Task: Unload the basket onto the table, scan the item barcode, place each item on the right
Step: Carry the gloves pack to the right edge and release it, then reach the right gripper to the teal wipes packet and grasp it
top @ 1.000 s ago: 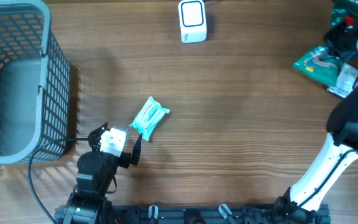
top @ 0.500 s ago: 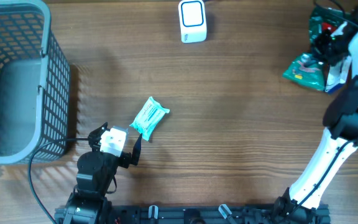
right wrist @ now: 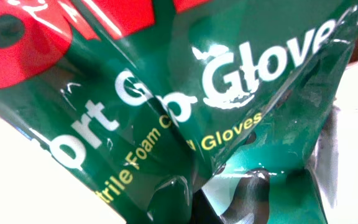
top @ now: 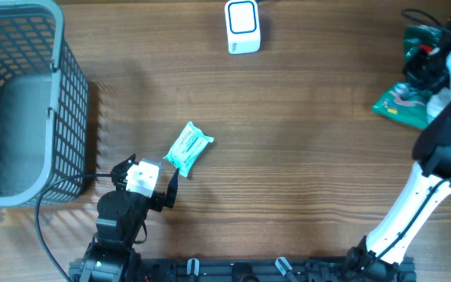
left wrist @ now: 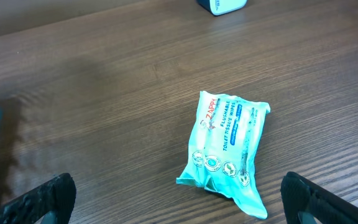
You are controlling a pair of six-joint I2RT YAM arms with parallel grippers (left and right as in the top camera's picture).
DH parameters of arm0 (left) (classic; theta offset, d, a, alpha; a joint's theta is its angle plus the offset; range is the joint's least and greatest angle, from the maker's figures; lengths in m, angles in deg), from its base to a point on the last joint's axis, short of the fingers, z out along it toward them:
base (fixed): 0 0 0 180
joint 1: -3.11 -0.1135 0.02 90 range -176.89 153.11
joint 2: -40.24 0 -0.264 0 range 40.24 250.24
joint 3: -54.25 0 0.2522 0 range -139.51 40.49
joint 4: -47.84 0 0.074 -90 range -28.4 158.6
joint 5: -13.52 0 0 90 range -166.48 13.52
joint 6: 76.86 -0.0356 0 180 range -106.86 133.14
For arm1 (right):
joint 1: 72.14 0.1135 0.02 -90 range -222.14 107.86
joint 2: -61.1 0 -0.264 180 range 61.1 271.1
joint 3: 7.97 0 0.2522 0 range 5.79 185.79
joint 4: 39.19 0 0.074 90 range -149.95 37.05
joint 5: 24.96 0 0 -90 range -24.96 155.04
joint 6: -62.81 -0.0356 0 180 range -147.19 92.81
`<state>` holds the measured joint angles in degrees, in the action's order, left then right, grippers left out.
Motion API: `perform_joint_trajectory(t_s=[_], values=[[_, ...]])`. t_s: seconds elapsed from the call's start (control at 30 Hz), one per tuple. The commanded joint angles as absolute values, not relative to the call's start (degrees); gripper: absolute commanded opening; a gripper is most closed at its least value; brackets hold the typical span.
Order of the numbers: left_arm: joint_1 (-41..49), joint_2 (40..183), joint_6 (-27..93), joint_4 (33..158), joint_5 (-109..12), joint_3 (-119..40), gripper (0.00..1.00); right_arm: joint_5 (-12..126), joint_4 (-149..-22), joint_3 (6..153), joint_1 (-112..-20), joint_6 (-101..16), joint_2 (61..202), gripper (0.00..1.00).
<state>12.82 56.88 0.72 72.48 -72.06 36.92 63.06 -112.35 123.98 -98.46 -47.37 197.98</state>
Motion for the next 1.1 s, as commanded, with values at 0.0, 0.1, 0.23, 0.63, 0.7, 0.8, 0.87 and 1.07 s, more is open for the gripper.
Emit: perform_joint_trajectory(t_s=[0.0,0.1,0.23,0.63,0.7,0.8,0.87,1.07], values=[[12.6,56.7,0.0,72.4,-71.4,37.2,1.0,67.2,-112.5,124.2,-104.1,-44.9,198.6,0.04],[12.6,56.7,0.0,72.4,-71.4,37.2,1.0,65.4,-112.7,124.3,-106.2,-43.7,198.6,0.11],[12.6,56.7,0.0,72.4,-71.4,37.2,1.0,55.9,-114.3,126.1,-106.7,-43.7,198.3,0.64],[12.6,56.7,0.0,72.5,-71.4,37.2,1.0,48.5,-123.4,136.6,-95.3,-45.5,182.1,1.0],[12.6,56.7,0.0,72.4,-71.4,37.2,1.0,44.0,-125.5,136.6,-90.0,-45.4,179.7,1.0],[12.6,56.7,0.0,72.4,-71.4,37.2,1.0,35.8,-128.9,135.8,-81.1,-45.3,180.3,1.0],[12.6,56.7,0.0,72.4,-71.4,37.2,1.0,31.7,-130.0,132.2,-73.4,-45.1,181.0,1.0],[12.6,56.7,0.0,72.4,-71.4,37.2,1.0,25.9,-125.1,119.5,-56.4,-27.8,182.1,1.0]])
